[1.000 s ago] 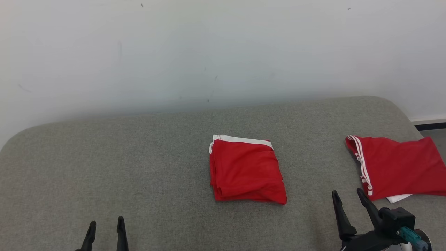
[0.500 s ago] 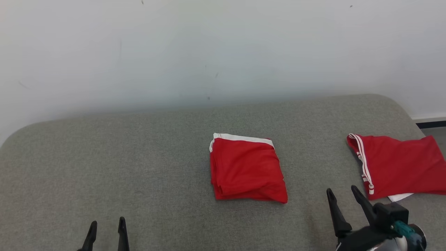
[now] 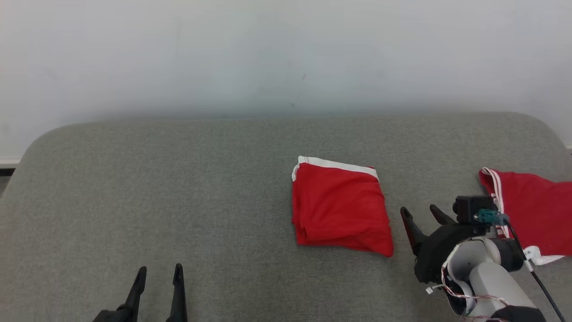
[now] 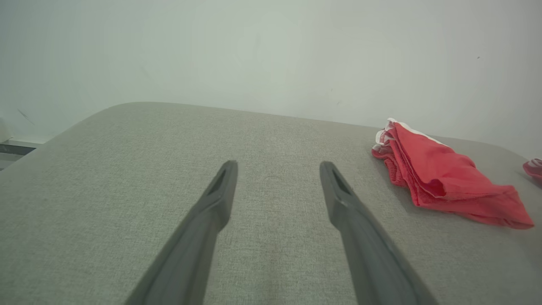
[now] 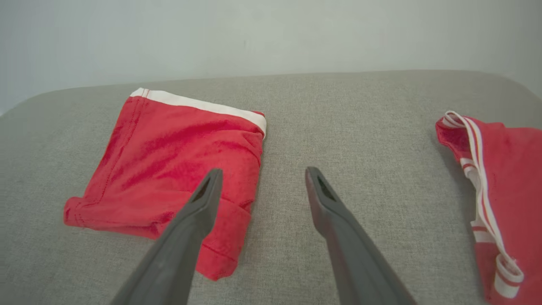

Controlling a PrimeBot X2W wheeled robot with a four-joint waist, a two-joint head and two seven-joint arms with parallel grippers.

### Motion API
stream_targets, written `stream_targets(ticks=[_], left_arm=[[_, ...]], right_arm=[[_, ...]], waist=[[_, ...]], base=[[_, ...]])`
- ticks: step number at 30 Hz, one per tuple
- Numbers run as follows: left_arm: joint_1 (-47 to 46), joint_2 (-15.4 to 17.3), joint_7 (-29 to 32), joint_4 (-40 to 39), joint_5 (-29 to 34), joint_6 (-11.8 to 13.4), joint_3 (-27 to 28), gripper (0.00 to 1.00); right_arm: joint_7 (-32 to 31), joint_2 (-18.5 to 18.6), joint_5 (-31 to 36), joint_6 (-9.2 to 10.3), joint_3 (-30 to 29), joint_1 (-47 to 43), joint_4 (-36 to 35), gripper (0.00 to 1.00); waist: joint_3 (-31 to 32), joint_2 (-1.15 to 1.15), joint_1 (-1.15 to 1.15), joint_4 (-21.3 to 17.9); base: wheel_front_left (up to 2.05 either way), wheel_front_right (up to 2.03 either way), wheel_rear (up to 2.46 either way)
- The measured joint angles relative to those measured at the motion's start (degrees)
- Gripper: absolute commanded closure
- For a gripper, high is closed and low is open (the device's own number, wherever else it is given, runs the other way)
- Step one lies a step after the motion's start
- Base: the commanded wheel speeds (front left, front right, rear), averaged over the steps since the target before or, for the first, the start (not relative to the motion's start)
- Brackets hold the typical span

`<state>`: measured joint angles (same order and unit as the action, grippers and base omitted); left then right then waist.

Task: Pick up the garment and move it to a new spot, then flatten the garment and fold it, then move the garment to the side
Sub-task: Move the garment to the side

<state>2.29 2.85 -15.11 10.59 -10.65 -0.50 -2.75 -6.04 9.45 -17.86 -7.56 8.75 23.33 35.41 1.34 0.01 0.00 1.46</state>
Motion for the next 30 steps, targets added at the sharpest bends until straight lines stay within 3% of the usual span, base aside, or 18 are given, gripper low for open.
stream_targets(ticks=[7,23,24,25,30], left_arm=[[-2.6,0.0,0.0,-0.2,0.1,-1.1,-1.0,0.0],[-4.8,0.0,0.0,-0.6,-0.5,-1.5,-2.9,0.0],[-4.8,0.0,0.0,-0.6,-0.5,-1.5,-2.9,0.0],[-4.8,0.0,0.0,-0.6,-0.5,-1.5,-2.9,0.0],[-4.7,0.0,0.0,-0.5,-0.5,-1.5,-3.0,0.0]], right_arm=[[-4.7,-0.1,0.6,0.0,-0.3,7.4,8.4,0.0],[-10.9,-0.3,5.9,0.18,-9.6,15.3,23.6,0.0],[-11.2,-0.3,5.9,0.18,-9.6,15.5,24.0,0.4],[-11.4,-0.3,5.9,0.19,-9.4,15.7,24.1,1.0],[-10.7,-0.2,7.2,0.01,-5.8,16.0,24.0,1.0]], waist=[[-3.0,0.0,0.0,4.3],[-9.2,-0.01,0.0,12.1],[-9.4,-0.01,0.0,12.3],[-9.6,-0.01,0.0,12.4],[-9.7,-0.01,0.0,11.9]], base=[[0.0,0.0,0.0],[0.0,0.0,0.0],[0.0,0.0,0.0],[0.0,0.0,0.0],[0.0,0.0,0.0]])
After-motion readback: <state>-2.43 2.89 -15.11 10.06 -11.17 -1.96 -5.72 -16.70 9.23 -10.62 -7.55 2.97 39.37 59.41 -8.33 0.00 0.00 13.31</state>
